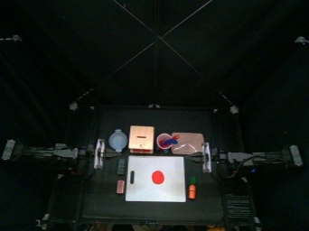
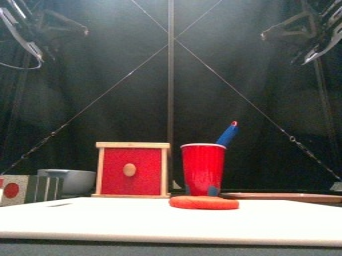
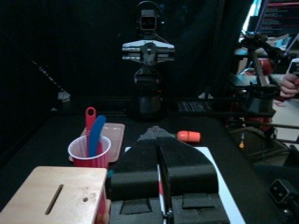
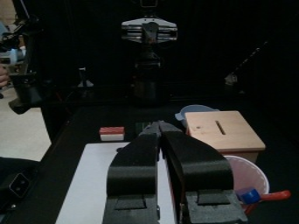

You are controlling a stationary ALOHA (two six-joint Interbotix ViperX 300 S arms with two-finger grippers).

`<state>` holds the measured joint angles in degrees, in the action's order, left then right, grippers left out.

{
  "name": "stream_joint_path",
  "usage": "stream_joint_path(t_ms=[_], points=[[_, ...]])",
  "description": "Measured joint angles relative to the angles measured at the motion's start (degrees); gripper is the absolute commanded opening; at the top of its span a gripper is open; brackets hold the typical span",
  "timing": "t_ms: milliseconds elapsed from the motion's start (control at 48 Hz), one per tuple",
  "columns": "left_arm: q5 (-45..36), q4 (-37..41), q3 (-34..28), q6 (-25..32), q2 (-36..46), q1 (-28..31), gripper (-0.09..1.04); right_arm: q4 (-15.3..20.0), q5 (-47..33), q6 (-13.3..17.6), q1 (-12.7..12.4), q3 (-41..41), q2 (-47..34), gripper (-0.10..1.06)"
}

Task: Get the cutter from the drawer then cut the dough then place the extra dough in the bowl
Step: Open the drawer

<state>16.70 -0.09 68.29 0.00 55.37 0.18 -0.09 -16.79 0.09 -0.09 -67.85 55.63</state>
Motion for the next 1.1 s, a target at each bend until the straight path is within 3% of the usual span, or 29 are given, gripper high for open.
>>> stream_joint_path(t_ms=[188,354,708,875,1104], points=[[1.6,-0.2,0.0,0.0,-3.2,1.7,-0.01,-0.5,0.2,-0.4,-2.4,-0.2,-3.2,-0.07],[7.3,-2.2,0.0,-0.4,-7.4,2.2,0.02,-2.6,-2.4,-0.7,-6.3,3.3,-10.7,-0.07],[26.3,-19.9,0.2,-0.7,-23.6,0.4,0.13,-11.2,-14.6,-0.7,-13.7,21.0,-39.1,-0.07],[28.4,-23.4,0.1,-0.9,-29.2,-2.9,0.18,-11.8,-18.4,-0.7,-15.6,29.7,-52.9,-0.07],[28.5,-26.9,-0.4,-4.7,-35.5,-5.9,0.35,-12.0,-19.0,-0.8,-17.1,40.8,-67.7,-0.07]])
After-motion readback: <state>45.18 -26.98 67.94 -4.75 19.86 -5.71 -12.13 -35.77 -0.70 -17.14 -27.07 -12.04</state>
